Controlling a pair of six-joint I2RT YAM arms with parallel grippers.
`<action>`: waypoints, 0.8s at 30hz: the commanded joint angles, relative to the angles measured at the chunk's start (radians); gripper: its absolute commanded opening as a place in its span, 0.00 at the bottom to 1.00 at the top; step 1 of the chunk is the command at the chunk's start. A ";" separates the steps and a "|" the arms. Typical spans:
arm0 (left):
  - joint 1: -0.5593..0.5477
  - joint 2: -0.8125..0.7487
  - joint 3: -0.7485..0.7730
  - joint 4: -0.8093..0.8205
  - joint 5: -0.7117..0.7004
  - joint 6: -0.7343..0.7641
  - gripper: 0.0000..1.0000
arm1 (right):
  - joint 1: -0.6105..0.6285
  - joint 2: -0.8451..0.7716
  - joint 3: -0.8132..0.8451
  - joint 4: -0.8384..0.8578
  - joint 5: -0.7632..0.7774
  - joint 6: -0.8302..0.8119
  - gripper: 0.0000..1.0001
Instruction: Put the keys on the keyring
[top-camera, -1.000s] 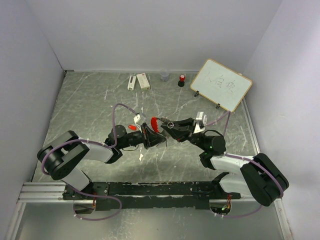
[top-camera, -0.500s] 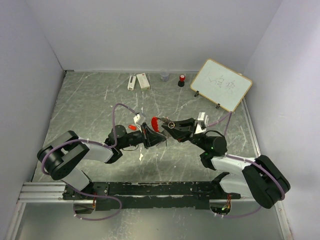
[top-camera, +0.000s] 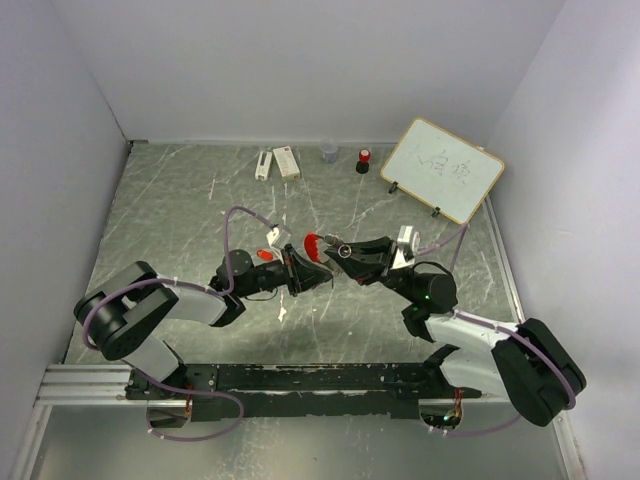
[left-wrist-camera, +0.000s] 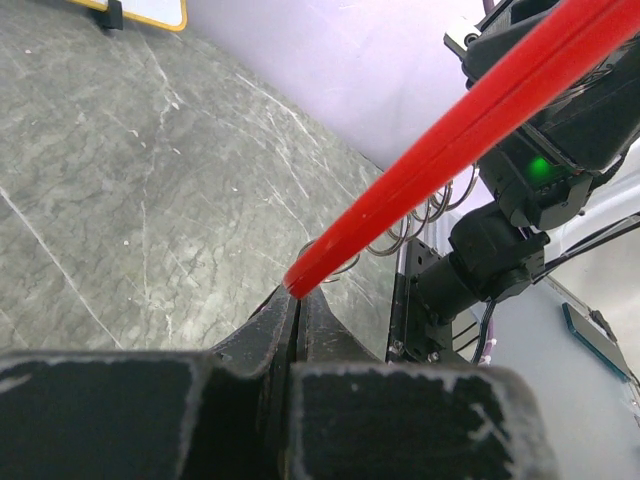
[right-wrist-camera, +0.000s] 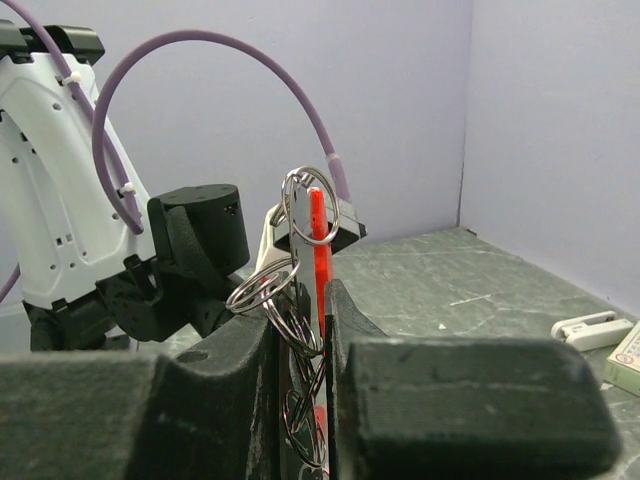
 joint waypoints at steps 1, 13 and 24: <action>0.007 0.009 0.013 -0.015 -0.029 0.023 0.07 | 0.000 -0.040 0.035 0.043 0.021 -0.017 0.00; 0.010 0.011 0.009 -0.042 -0.038 0.039 0.24 | 0.002 -0.066 0.055 -0.012 0.025 -0.036 0.00; 0.032 -0.078 -0.048 -0.071 -0.116 0.059 0.35 | 0.000 -0.081 0.074 -0.069 0.025 -0.045 0.00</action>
